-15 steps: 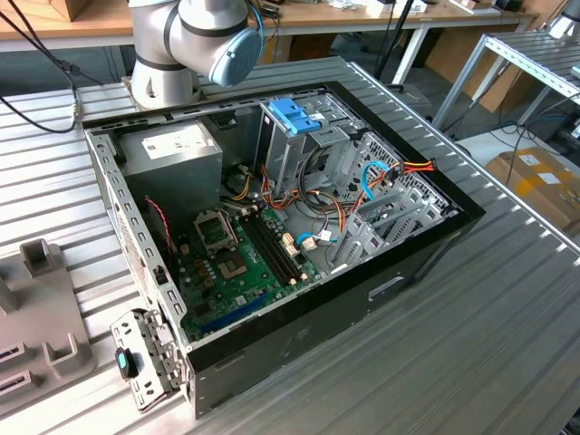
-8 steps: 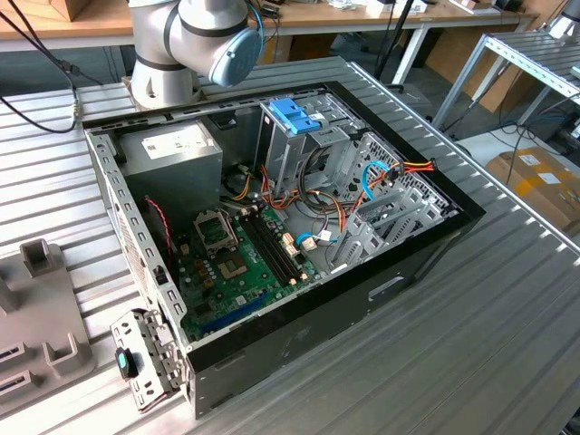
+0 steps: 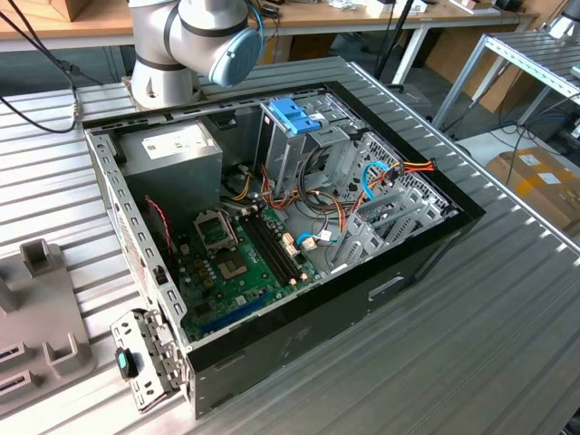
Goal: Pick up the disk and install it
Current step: 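Pick up the disk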
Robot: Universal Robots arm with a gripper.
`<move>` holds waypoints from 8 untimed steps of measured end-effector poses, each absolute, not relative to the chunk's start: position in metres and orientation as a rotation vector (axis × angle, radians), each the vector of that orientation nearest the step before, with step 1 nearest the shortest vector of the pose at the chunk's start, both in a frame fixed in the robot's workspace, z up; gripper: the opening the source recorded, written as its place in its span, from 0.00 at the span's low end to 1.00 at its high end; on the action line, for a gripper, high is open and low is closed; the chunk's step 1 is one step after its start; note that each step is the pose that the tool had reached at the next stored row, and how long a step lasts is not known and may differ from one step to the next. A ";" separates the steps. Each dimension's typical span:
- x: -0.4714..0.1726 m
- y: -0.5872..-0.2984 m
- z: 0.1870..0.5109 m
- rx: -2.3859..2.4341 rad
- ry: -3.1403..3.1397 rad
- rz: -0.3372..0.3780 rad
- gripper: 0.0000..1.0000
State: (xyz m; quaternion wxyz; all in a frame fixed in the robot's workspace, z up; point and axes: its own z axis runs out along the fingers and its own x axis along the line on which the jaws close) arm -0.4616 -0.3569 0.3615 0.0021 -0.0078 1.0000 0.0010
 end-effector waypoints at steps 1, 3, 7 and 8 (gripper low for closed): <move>-0.462 -0.357 0.361 -0.027 3.137 0.003 0.11; -0.462 -0.357 0.361 -0.034 3.137 0.003 0.11; -0.462 -0.357 0.361 -0.034 3.137 0.003 0.11; -0.462 -0.357 0.361 -0.034 3.137 0.003 0.11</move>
